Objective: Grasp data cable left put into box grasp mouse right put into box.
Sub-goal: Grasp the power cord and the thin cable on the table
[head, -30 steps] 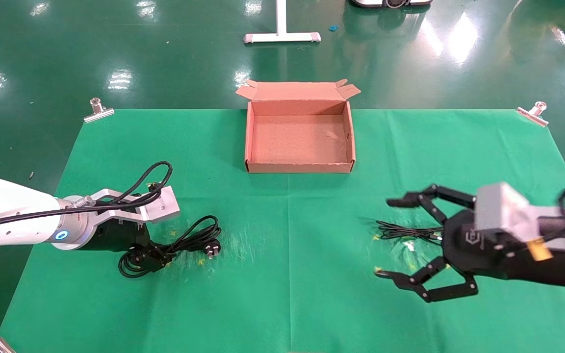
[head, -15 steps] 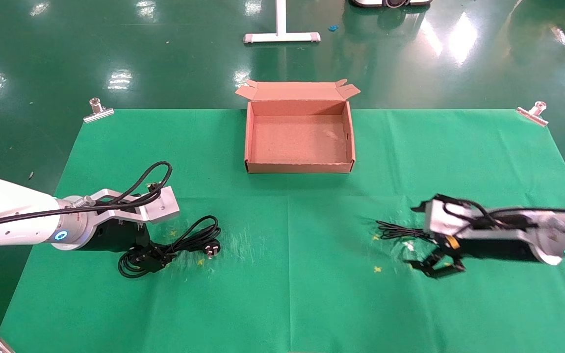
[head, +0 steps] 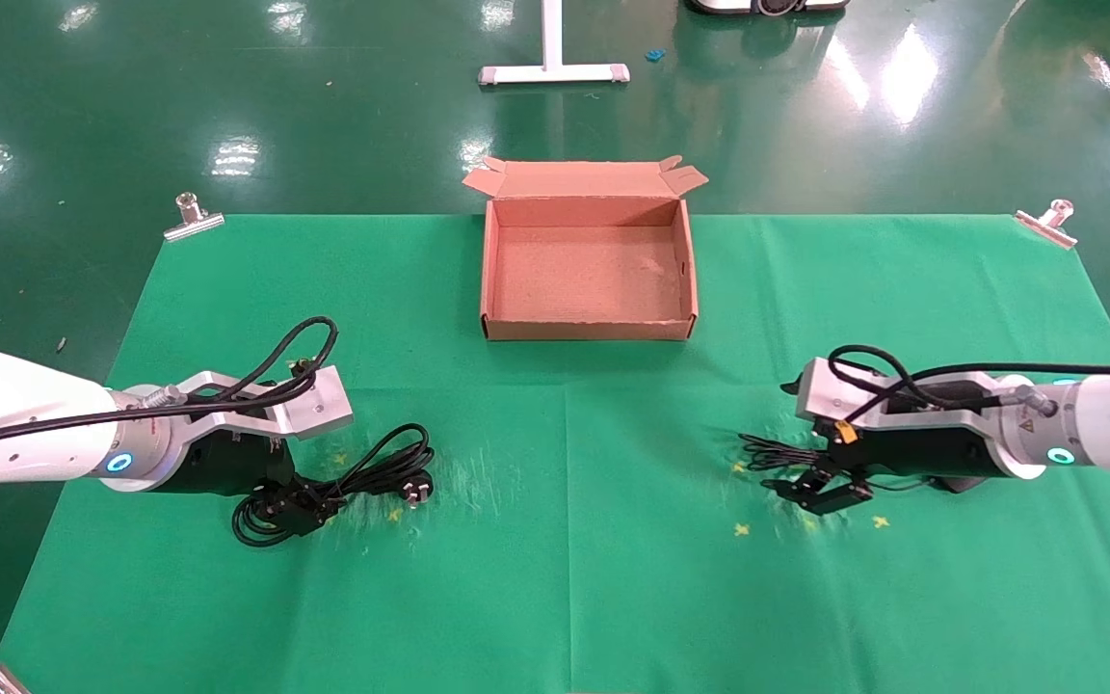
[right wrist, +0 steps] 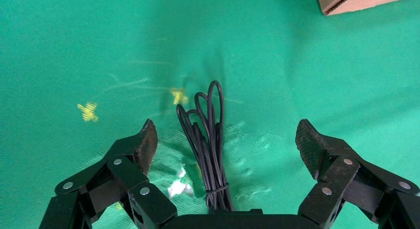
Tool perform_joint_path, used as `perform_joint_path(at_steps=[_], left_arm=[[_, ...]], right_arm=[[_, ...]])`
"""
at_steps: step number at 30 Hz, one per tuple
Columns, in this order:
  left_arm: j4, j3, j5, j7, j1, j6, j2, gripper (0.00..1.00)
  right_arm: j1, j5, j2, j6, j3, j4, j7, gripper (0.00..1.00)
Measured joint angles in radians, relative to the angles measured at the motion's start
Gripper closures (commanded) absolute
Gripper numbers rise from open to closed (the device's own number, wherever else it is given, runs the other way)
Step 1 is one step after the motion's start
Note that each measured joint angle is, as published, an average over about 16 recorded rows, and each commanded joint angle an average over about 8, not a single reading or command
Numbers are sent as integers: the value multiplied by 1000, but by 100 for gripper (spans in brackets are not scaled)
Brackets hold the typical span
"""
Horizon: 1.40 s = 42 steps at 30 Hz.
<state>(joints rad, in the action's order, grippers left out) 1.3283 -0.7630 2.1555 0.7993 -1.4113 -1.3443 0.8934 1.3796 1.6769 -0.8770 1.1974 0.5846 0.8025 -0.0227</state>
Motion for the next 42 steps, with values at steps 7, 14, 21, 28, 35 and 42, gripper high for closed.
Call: perform_joint_path(at_steps=[7,14,21,28,35,42], left_arm=[[0,0,0,0,0,0,0,100],[0,0,-1,0,0,0,0,100],[-4,0,-2,-2,-1,0,1,100],[-9,0,-3,-6,-2,1,2,100],[-12,0,-4,-8,-4,2,3,100],[-13,0,-4,-9,-4,2,3,100]], right_arm=[[-1,-3,1,1,-1,2,0,100],[-4,-10,6,2,-4,11,-1,100],[-6,-12,10,3,-5,14,-2,100],[2,-7,11,-2,-5,-1,-9,100],[20,1,8,-9,-6,-35,-20,100],[48,-2,3,-11,-12,-73,-27,100]])
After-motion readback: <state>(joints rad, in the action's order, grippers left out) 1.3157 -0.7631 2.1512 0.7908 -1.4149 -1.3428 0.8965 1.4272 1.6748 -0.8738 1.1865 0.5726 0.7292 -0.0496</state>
